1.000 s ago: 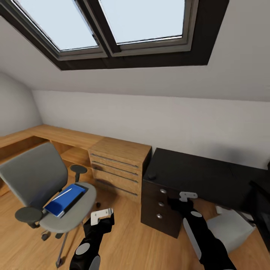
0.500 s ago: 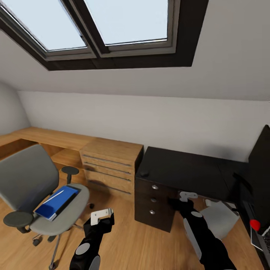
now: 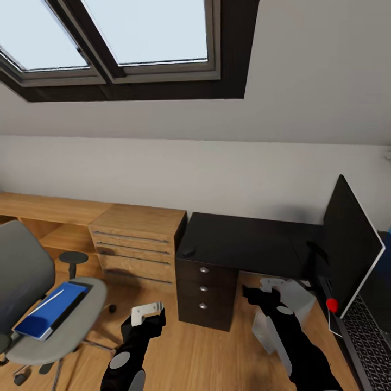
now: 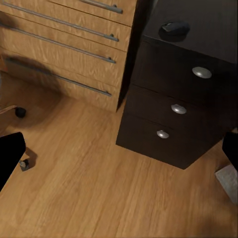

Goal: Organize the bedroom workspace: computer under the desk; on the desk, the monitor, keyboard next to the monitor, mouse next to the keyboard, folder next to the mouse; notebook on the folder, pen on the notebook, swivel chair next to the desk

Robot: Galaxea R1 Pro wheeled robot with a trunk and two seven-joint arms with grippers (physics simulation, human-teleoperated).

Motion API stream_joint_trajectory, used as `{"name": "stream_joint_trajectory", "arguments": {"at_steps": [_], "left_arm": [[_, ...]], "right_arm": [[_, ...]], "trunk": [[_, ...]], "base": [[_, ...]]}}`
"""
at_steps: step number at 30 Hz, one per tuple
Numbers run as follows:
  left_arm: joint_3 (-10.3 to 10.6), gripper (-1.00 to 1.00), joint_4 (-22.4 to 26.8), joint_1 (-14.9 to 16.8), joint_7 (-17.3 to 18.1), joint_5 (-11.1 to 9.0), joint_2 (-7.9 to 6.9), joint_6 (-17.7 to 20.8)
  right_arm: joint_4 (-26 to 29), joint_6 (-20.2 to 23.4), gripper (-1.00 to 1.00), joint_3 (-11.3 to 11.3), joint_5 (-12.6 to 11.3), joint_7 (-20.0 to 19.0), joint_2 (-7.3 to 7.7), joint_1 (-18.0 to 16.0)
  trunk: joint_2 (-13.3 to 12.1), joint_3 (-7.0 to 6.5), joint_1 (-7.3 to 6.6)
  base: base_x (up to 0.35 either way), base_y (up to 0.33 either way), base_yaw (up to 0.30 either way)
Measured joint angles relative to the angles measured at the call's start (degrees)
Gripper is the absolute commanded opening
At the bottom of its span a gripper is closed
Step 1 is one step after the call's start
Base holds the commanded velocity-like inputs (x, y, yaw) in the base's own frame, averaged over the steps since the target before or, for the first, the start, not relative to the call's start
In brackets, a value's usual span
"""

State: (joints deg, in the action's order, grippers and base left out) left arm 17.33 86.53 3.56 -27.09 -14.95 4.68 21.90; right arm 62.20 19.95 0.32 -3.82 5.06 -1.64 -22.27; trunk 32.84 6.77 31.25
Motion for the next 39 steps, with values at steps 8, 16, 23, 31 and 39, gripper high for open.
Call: {"name": "stream_joint_trajectory", "arguments": {"at_steps": [8, 16, 23, 31, 39], "left_arm": [[0.0, 1.0, 0.03, 0.0, 0.0, 0.0, 0.0, 0.0], [-0.01, 1.0, 0.04, -0.01, 0.04, -0.08, -0.01, 0.0], [-0.01, 1.0, 0.04, -0.01, 0.06, -0.09, -0.02, 0.0], [-0.21, 1.0, 0.04, -0.01, 0.05, -0.05, -0.06, -0.01], [-2.27, 1.0, -0.09, -0.01, -0.02, 0.0, -0.1, -0.01]], "right_arm": [[-0.04, 0.0, 1.0, 0.0, 0.0, -0.01, 0.11, 0.0], [-0.15, -0.1, 1.0, 0.07, 0.09, -0.04, -0.11, -0.01], [-0.17, -0.1, 1.0, 0.08, 0.01, -0.12, -0.04, -0.01], [-0.23, -0.09, 1.0, 0.08, 0.08, -0.11, -0.03, -0.01], [-0.16, -0.09, 1.0, 0.0, 0.09, -0.04, 0.19, -0.01]], "trunk": [[0.0, -0.14, 0.0], [0.0, -0.17, 0.03], [0.0, -0.17, 0.04], [0.0, -0.17, 0.03], [0.0, -0.16, 0.01]], "base": [[0.0, 0.0, -0.286], [-0.096, 0.0, -0.218], [-0.331, 0.0, -0.003], [-0.322, -0.049, 0.0], [-0.11, -0.205, 0.0]]}}
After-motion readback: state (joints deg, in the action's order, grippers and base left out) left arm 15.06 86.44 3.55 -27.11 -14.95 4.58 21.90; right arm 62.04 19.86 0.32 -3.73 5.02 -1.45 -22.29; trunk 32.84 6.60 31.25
